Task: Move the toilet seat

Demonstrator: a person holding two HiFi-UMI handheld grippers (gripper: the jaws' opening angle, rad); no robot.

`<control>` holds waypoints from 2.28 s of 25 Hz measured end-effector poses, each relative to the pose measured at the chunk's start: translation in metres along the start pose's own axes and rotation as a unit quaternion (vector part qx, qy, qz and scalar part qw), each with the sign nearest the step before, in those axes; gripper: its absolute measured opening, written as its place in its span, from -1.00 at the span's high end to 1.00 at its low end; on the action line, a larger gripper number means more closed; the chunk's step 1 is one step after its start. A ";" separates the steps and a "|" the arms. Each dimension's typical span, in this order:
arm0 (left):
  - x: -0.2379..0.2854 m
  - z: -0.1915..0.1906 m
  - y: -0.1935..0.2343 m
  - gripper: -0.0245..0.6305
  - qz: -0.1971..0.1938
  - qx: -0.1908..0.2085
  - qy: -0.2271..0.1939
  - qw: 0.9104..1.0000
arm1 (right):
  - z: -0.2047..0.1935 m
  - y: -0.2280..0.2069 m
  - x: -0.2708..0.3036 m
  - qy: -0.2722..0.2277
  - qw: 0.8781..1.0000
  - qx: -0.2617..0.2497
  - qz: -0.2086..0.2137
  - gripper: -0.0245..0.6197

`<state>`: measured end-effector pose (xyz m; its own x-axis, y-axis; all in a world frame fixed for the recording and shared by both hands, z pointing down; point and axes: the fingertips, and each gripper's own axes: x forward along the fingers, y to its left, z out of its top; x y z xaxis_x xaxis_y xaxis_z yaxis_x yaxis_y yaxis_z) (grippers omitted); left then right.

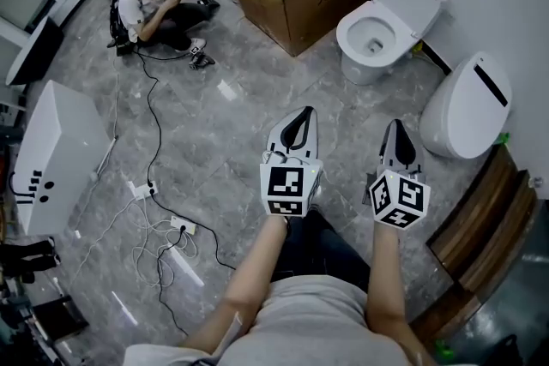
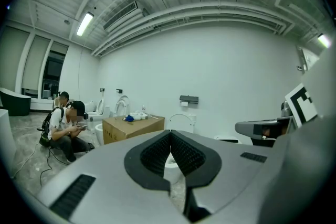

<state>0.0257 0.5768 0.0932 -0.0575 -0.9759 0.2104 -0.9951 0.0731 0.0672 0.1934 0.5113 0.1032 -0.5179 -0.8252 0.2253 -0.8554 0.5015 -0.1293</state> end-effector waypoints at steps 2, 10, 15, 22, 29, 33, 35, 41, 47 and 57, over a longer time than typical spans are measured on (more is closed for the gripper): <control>0.010 0.001 -0.001 0.88 -0.001 0.001 0.004 1.000 | -0.002 -0.007 0.009 0.004 1.000 0.004 -0.005 0.87; 0.046 0.003 0.008 0.88 -0.005 -0.003 0.013 1.000 | -0.005 -0.012 0.045 0.017 1.000 0.012 -0.004 0.87; 0.082 0.004 0.015 0.88 -0.012 -0.006 0.015 1.000 | -0.001 -0.015 0.074 0.019 1.000 0.011 -0.006 0.87; 0.151 0.020 0.026 0.88 -0.035 -0.003 0.016 0.999 | 0.019 -0.025 0.137 0.019 1.000 0.007 -0.018 0.87; 0.210 0.031 0.048 0.88 -0.049 0.004 0.022 0.999 | 0.028 -0.027 0.197 0.025 0.999 0.011 -0.028 0.87; 0.238 0.031 0.060 0.88 -0.052 0.004 0.026 0.998 | 0.030 -0.030 0.227 0.029 0.999 0.011 -0.031 0.87; 0.251 0.030 0.065 0.88 -0.055 0.003 0.029 0.998 | 0.028 -0.032 0.240 0.032 0.999 0.015 -0.033 0.87; 0.281 0.027 0.074 0.88 -0.062 0.000 0.035 0.997 | 0.024 -0.040 0.266 0.041 0.998 0.017 -0.046 0.87; 0.300 0.025 0.081 0.88 -0.070 0.001 0.041 0.997 | 0.021 -0.045 0.281 0.048 0.997 0.021 -0.057 0.87; 0.327 0.016 0.075 0.88 -0.078 -0.009 0.056 0.995 | 0.014 -0.067 0.295 0.064 0.995 0.024 -0.073 0.87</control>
<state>-0.0687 0.2604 0.1517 0.1083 -0.9466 0.3037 -0.9895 -0.0733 0.1246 0.0983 0.2307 0.1644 -0.3857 -0.8467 0.3666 -0.9224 0.3635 -0.1309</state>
